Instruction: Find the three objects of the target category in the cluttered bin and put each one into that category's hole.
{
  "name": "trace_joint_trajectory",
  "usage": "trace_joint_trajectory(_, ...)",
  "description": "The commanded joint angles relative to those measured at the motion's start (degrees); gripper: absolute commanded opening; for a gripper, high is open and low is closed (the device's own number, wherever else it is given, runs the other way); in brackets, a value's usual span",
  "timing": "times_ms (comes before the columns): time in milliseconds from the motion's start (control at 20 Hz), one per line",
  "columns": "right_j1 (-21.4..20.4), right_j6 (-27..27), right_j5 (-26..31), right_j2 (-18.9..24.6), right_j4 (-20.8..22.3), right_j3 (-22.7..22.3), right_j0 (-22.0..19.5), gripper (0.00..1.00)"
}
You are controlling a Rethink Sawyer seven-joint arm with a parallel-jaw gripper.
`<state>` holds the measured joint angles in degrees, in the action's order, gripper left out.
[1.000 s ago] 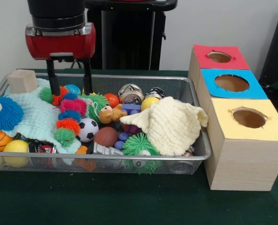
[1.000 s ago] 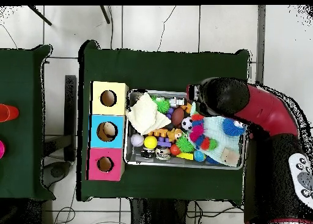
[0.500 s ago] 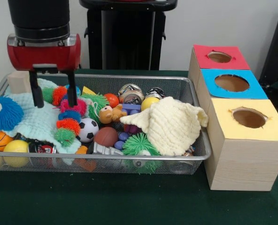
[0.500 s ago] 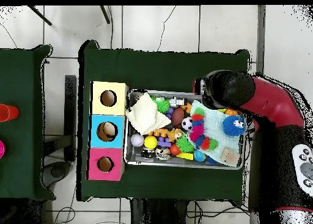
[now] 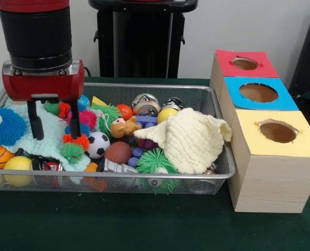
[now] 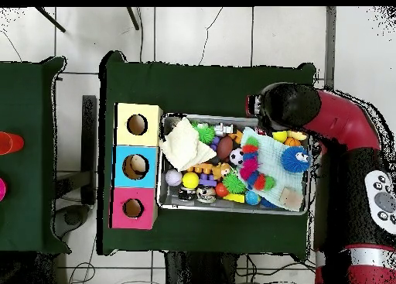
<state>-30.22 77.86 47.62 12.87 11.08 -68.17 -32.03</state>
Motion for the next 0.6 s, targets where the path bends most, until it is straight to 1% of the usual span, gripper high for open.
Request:
trace_joint_trajectory(50,1.95,-12.10,8.83,5.21,3.05,2.37,-1.48,1.00)
trace_joint_trajectory(150,2.15,-12.68,10.04,5.49,3.38,3.48,-1.64,1.00)
trace_joint_trajectory(300,3.95,-13.47,10.47,6.07,4.18,5.82,-1.54,1.00)
trace_joint_trajectory(450,6.55,-14.33,9.54,6.82,5.32,8.07,-1.25,1.00)
trace_joint_trajectory(600,8.63,-14.72,8.60,7.87,5.65,9.25,-1.38,1.00)
